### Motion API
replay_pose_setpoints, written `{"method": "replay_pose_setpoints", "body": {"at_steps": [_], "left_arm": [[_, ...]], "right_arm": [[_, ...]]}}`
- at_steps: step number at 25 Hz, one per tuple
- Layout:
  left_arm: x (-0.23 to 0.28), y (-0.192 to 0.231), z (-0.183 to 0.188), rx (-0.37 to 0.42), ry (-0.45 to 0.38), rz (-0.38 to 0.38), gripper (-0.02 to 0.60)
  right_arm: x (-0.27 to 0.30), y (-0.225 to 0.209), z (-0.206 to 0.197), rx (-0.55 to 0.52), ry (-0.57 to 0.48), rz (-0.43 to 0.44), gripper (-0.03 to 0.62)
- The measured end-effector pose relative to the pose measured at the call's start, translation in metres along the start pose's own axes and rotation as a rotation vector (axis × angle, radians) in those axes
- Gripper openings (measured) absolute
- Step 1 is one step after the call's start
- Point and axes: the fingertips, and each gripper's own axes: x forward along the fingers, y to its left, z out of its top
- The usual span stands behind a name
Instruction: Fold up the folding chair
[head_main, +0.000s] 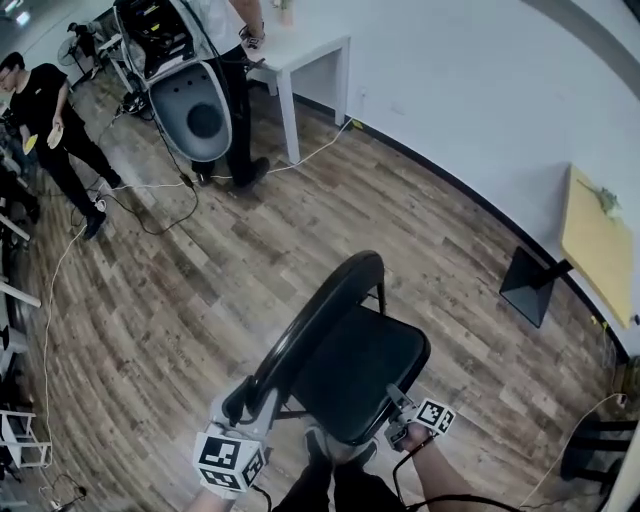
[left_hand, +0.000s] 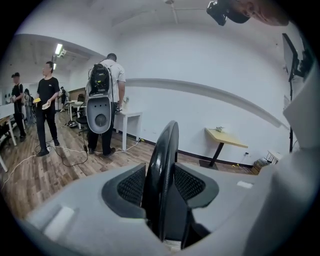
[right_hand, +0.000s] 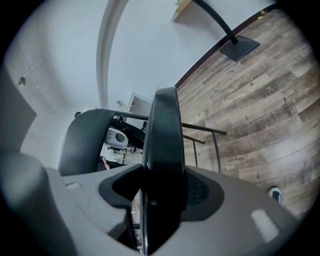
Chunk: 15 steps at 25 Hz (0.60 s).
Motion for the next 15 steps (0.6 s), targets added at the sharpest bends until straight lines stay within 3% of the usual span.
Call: {"method": "replay_pose_setpoints", "body": {"at_steps": [10,15], "left_arm": [[-0.017,-0.009,0.008,0.040,-0.034,-0.023,0.179],[-0.014,-0.005,0.020,0.057,-0.038,0.044,0.179]], "right_arm": [[0.015,0.050,-0.007,-0.040,-0.016,-0.125,0.216],[0.034,0.076,-0.002,-0.041,0.012,-0.148,0.213]]}}
